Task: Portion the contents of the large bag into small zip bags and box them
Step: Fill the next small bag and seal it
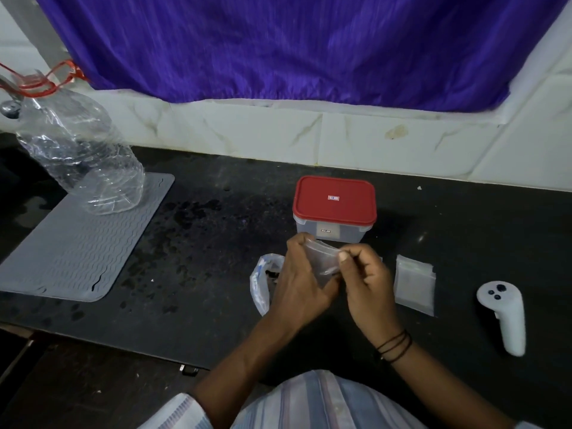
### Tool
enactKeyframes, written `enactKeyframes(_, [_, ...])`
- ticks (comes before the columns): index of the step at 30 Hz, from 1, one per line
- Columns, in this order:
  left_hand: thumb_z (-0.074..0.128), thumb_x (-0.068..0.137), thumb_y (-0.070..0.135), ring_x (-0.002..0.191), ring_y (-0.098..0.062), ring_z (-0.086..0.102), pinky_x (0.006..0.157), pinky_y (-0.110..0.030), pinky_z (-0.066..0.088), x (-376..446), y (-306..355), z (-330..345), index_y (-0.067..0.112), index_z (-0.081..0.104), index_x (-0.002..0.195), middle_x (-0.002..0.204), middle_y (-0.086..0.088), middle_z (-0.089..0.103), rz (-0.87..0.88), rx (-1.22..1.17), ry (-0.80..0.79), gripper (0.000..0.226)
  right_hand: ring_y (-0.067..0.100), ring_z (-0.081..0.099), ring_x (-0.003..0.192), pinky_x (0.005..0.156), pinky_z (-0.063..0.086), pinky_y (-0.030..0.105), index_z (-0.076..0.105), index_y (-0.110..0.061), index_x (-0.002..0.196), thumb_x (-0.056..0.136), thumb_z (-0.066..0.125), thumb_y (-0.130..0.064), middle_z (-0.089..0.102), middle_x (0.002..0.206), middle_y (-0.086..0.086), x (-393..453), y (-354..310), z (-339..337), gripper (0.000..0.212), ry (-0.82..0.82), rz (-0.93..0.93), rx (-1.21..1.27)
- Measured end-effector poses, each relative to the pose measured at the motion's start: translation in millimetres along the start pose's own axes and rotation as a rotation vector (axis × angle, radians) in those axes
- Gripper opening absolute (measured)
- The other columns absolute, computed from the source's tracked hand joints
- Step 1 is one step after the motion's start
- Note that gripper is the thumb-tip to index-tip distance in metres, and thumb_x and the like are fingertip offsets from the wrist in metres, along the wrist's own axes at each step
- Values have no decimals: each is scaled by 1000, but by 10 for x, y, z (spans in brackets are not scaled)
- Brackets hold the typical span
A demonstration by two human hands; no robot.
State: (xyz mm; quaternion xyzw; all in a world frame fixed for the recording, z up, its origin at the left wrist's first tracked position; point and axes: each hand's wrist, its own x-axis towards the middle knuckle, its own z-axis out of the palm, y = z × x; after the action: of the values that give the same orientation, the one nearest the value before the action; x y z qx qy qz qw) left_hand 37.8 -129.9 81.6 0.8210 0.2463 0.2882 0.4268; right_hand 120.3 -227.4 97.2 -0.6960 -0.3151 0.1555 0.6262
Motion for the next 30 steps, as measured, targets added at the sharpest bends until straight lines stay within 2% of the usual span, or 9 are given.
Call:
enactKeyframes(3, [77,82,24,103,-6,62,83,-25,54,-51,31,83,31,30,125,114,10,57,-3,-168,-61,64,4,59,74,63,48,17,59,-24,93,100,49,-16,61,82,-11,-2,35,15,14,127,63,15])
enactKeyframes(5, [71,88,24,103,-14,66,84,-35,57,-58,74,103,25,42,125,112,3,64,-69,-400,-120,48,3,57,71,64,49,20,56,-22,94,101,46,-16,59,80,-7,9,70,4,14,172,63,-2])
enactKeyframes(8, [57,100,23,87,-16,67,74,-32,56,16,125,132,14,58,112,97,-4,70,-182,-583,-114,15,6,59,74,66,51,26,56,-20,96,102,45,-17,60,83,-4,24,130,-48,13,169,65,-57])
enactKeyframes(11, [53,103,21,72,-16,64,65,-35,53,117,95,213,6,64,95,82,-11,69,-261,-487,-68,21,2,59,77,66,51,23,57,-22,97,101,46,-19,61,88,-6,52,219,-106,12,180,99,-112])
enactKeyframes(13, [56,101,26,71,-20,64,66,-41,54,174,30,295,5,64,91,81,-15,69,-321,-436,-90,25,-1,60,83,69,51,20,58,-23,99,100,47,-22,61,92,-8,98,286,-156,11,190,122,-164])
enactKeyframes(17, [58,98,27,72,-23,66,71,-45,57,373,-85,452,6,66,81,76,-9,68,-463,-423,-210,28,-5,59,85,69,47,10,63,-20,96,97,55,-20,64,91,-10,238,520,-322,9,234,143,-182])
enactKeyframes(20, [59,97,26,72,-25,66,73,-48,61,575,-163,603,14,62,72,75,-9,66,-522,-235,-281,28,0,59,83,69,43,13,64,-21,92,96,56,-19,64,89,-11,363,734,-471,9,269,193,-255])
enactKeyframes(23, [63,92,30,77,-28,71,75,-45,62,749,-204,761,21,57,64,74,-7,68,-512,2,-295,30,2,56,79,65,38,11,62,-18,88,96,53,-13,60,83,-10,476,913,-580,13,223,254,-388])
enactKeyframes(30, [67,90,36,91,-27,71,82,-35,58,931,-327,1037,15,66,76,93,-11,74,-600,239,-421,26,21,60,79,68,48,32,60,-15,85,97,46,-17,63,83,2,590,1157,-717,18,84,384,-686])
